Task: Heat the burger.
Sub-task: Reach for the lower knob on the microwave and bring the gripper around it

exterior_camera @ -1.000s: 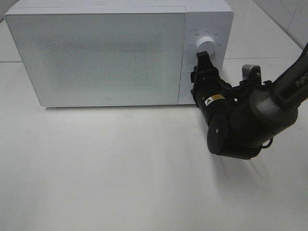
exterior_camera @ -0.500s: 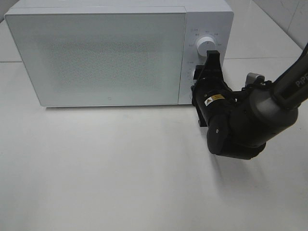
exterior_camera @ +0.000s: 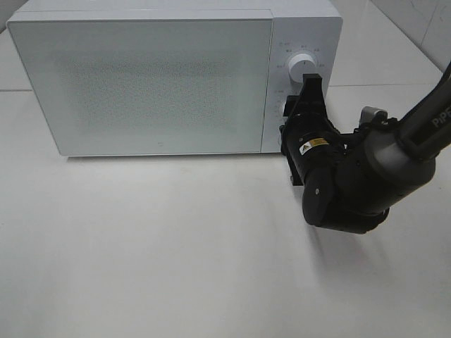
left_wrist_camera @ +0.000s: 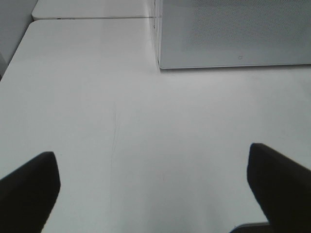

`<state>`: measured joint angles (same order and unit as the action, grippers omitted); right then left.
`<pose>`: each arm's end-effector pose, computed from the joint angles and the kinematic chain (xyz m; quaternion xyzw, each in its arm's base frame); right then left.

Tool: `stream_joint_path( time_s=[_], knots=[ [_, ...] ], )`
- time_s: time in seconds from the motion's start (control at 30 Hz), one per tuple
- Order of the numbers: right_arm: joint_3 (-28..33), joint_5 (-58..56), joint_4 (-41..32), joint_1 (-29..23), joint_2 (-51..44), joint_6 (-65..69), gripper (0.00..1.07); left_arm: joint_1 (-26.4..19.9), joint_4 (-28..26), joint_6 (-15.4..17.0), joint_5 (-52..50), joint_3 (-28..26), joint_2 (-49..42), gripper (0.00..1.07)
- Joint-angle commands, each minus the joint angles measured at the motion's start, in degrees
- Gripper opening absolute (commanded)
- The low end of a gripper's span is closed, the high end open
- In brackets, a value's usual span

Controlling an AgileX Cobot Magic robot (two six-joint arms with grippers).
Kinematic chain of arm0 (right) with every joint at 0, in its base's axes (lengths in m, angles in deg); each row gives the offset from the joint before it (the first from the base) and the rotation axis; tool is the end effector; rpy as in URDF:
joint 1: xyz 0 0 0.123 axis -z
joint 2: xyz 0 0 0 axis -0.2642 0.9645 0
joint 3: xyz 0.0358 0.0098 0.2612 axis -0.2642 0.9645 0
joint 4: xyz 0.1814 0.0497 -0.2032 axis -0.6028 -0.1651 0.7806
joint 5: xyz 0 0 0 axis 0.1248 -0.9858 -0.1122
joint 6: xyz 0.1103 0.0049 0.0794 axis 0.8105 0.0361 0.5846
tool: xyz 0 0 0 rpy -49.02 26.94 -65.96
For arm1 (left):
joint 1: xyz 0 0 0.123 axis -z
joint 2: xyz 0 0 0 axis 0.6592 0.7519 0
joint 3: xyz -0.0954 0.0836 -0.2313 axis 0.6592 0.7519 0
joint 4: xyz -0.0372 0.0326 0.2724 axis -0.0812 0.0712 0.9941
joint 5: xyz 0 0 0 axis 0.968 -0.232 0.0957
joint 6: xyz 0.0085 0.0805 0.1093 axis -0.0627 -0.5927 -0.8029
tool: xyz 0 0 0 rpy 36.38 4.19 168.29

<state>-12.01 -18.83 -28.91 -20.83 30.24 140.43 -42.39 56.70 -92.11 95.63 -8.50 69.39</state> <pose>0.3605 0.1639 0.0666 0.5180 0.5229 0.4747 0.4826 0.0738 -0.0105 0.2747 0.0267 0.8510 -0.0245 0.5238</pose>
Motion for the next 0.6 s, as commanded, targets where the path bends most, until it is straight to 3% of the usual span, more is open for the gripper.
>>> stream_joint_path(
  time_s=[0.03,0.4,0.6],
  knots=[
    [-2.8,5.0,7.1,-0.6,-0.7,-0.7,0.27,-0.2,-0.1,0.1,-0.9,0.2,-1.2,0.99],
    [-0.5,4.7,1.9,-0.6,-3.7,-4.2,0.58,-0.2,-0.1,0.1,-0.9,0.2,-1.2,0.99],
    [2.7,1.3,3.4,-0.8,-5.8,-5.1,0.67,-0.2,-0.1,0.1,-0.9,0.2,-1.2,0.99]
  ],
)
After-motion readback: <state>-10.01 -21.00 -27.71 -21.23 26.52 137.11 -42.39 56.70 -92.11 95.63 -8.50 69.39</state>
